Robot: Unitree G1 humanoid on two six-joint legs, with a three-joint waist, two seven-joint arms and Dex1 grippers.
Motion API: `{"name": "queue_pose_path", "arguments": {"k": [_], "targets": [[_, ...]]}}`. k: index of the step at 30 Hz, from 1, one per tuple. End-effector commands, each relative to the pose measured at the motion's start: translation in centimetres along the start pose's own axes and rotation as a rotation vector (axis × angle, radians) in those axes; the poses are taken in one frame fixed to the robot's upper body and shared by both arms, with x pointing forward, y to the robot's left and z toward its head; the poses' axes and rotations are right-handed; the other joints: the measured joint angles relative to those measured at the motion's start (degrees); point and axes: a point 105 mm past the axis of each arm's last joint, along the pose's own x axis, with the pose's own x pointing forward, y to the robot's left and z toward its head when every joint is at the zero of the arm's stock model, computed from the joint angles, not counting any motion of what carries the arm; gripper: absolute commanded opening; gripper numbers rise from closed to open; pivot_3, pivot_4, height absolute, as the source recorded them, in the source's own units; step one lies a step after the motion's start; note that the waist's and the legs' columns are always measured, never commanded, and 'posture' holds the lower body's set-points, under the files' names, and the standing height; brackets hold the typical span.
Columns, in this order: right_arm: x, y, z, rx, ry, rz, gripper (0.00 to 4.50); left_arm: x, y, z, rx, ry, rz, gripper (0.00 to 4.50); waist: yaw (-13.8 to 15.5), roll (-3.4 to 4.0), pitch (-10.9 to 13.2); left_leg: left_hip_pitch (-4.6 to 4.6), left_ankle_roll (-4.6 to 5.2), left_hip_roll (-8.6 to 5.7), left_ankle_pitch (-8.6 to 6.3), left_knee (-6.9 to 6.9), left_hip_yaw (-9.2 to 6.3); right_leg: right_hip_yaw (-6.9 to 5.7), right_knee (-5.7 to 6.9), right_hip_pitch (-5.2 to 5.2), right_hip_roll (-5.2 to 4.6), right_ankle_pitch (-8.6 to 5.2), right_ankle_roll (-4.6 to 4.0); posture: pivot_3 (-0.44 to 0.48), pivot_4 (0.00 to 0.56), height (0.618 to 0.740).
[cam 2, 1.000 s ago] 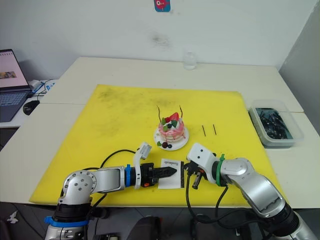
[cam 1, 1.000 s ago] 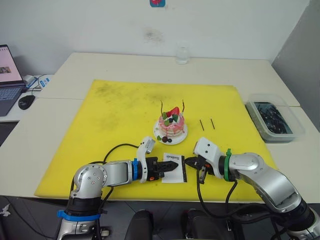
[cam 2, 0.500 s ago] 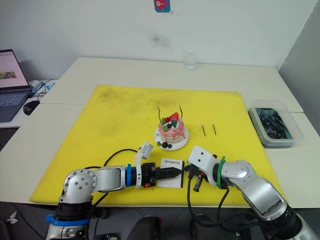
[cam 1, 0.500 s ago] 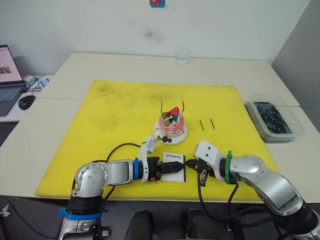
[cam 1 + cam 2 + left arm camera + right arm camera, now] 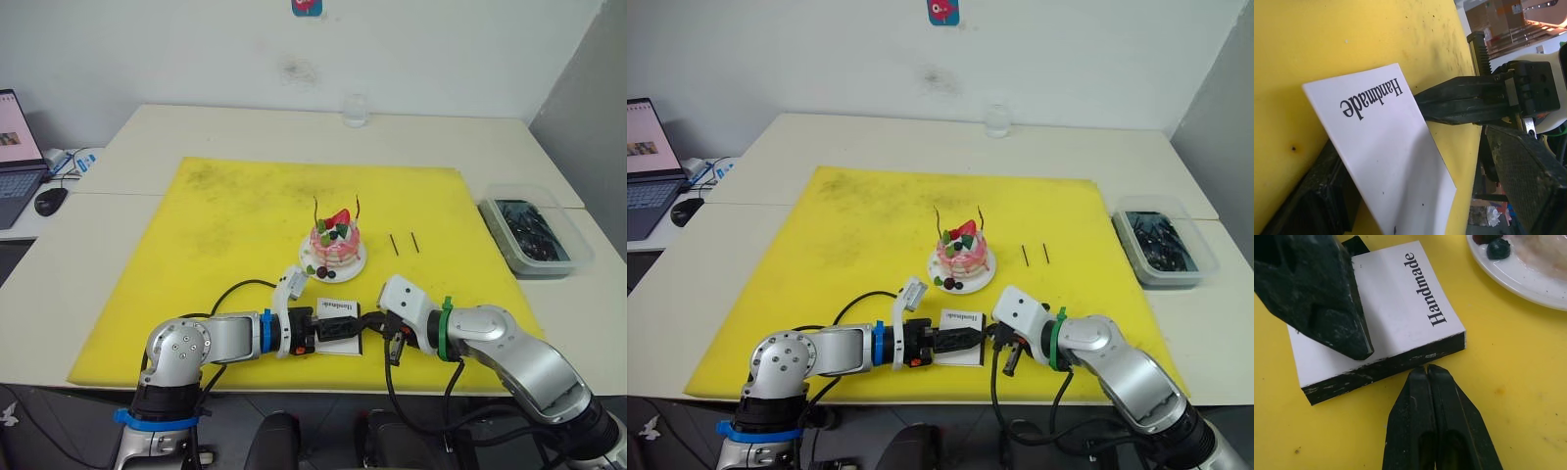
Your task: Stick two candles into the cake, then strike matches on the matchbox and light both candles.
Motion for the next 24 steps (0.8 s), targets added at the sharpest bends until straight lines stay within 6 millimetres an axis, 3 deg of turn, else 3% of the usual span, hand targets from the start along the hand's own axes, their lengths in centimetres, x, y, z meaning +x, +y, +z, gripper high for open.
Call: {"name": "queue_pose_path", "arguments": {"k": [1, 2, 5, 16, 24], "targets": [[0.0, 0.3, 0.7, -0.018, -0.031, 0.012, 0.0, -0.9, 3.2, -0.8, -0.048, 0.014, 0.169, 4.17, 0.0, 0.0, 0.0, 0.0, 0.0, 0.0, 0.0, 0.0, 0.0, 0.0, 0.0, 0.0, 0.0, 0.0, 0.0, 0.0, 0.15, 0.74], [0.0, 0.3, 0.7, -0.018, -0.03, 0.011, 0.0, -0.9, 3.2, -0.8, -0.048, 0.014, 0.169, 4.17, 0.0, 0.0, 0.0, 0.0, 0.0, 0.0, 0.0, 0.0, 0.0, 0.0, -0.01, 0.0, 0.0, 0.0, 0.0, 0.0, 0.15, 0.74], [-0.1, 0.2, 0.6, -0.016, -0.026, 0.007, 0.0, -0.9, 3.3, -0.7, -0.049, 0.012, 0.174, 3.56, 0.0, 0.0, 0.0, -0.01, 0.0, 0.0, 0.0, 0.0, 0.0, 0.01, -0.04, -0.01, 0.0, 0.0, 0.0, 0.0, 0.15, 0.74], [-0.1, 0.1, 0.6, -0.007, -0.026, 0.0, 0.0, -0.8, 3.4, -1.1, -0.045, 0.022, 0.19, 0.06, -0.1, 0.0, 0.0, -0.27, -0.02, 0.0, -0.02, -0.35, 0.15, 0.07, -0.44, 0.1, 0.0, 0.26, 0.42, 0.0, 0.15, 0.74], [-1.8, -0.9, 1.6, 0.018, -0.087, -0.054, 0.0, -1.2, 2.1, -0.4, -0.004, -0.022, 0.128, 0.03, -0.1, 0.0, 0.0, -0.24, -0.02, 0.0, -0.02, -0.46, 0.17, 0.08, -0.47, 0.08, 0.0, 0.16, 0.24, 0.0, 0.15, 0.74]]}}
